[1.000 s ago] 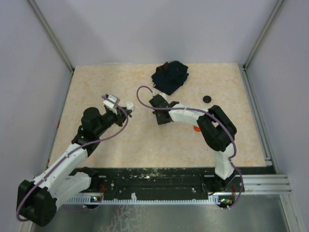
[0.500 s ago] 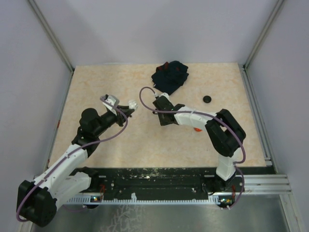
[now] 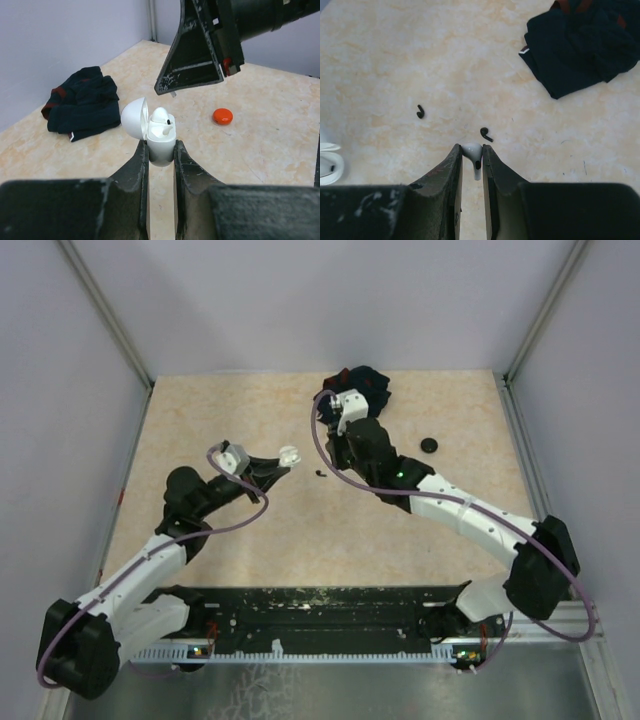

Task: Insert the wireless bluetooth earbuds into the charging case
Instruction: Pick up the earbud from the center of the board, then place the earbud in the charging case.

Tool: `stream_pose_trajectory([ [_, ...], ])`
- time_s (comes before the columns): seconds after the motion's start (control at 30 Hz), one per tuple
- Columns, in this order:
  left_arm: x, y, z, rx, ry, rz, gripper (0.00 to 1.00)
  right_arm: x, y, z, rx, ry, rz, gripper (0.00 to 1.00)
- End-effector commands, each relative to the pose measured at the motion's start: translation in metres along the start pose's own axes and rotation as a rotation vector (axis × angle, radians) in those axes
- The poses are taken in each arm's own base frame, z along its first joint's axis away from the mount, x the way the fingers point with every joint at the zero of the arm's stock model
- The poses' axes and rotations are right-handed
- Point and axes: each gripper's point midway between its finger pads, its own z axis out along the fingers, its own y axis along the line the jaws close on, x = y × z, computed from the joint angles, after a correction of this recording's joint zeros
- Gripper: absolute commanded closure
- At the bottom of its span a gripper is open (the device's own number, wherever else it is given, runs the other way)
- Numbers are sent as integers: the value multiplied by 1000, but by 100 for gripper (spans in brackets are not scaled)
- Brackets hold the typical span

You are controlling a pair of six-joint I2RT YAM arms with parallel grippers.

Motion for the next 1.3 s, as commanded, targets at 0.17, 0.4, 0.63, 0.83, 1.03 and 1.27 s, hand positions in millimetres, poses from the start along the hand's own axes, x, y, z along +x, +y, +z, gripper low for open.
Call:
stream_pose_trajectory([
  [0.17, -34, -10, 12, 118, -128, 143, 100, -90, 26, -62, -161, -382, -34, 86],
  [0.4, -44, -15, 16, 173, -170, 227, 100, -112, 57, -97, -337, -540, -46, 88],
  [0.63, -55, -15, 20, 197, -186, 283, 100, -113, 84, -114, -470, -623, -77, 88],
  [0.83, -59, -17, 18, 199, -199, 293, 100, -112, 96, -117, -515, -660, -100, 88],
  [1.03, -54, -20, 14, 196, -208, 263, 100, -111, 110, -118, -566, -678, -110, 88],
  [1.27, -57, -22, 12, 194, -216, 264, 100, -101, 119, -105, -580, -651, -116, 89],
])
